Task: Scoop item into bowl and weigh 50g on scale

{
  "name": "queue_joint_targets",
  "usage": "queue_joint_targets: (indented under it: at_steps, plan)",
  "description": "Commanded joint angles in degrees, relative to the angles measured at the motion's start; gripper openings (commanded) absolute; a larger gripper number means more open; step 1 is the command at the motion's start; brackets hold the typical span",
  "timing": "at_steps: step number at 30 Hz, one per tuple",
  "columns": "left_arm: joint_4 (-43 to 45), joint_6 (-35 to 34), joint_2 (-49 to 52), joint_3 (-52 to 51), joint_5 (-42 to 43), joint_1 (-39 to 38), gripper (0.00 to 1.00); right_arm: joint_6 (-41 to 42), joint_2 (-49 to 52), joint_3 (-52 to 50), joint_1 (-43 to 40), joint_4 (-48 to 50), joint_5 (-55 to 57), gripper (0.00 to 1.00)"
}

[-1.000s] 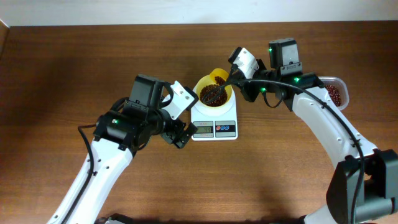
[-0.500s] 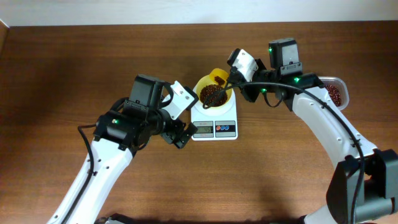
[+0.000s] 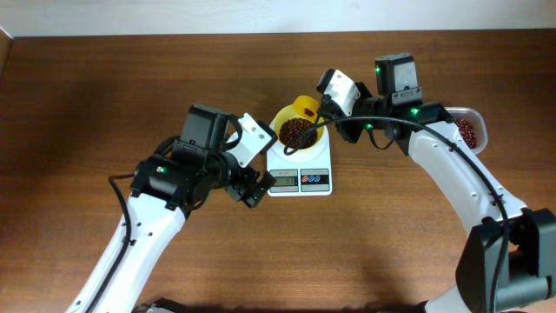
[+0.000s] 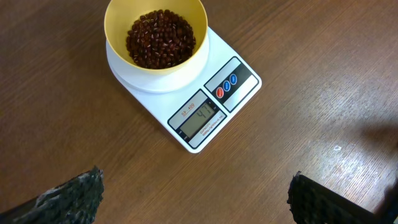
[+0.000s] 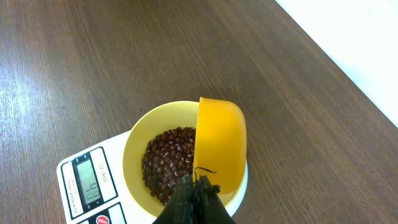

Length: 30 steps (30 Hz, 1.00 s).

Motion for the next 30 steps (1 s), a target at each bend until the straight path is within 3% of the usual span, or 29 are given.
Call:
queue_joint_targets:
  at_steps: [1,17,21,30]
  plan:
    - [0.1,0.9,-0.9,-0.2,-0.2,0.1,0.99,-0.6,0.4,0.6,0.3,0.0,-1.2,0.04]
    - [0.1,0.9,-0.9,-0.2,-0.2,0.1,0.99,-0.8,0.4,0.6,0.3,0.0,-1.1,0.04]
    - [0.1,0.9,-0.9,-0.2,-0.2,0.1,0.99,-8.4,0.4,0.6,0.2,0.2,-0.9,0.04]
    - [0.1,0.9,-0.9,-0.2,-0.2,0.1,0.99,-17.3,0.4,0.6,0.2,0.8,-0.8,0.04]
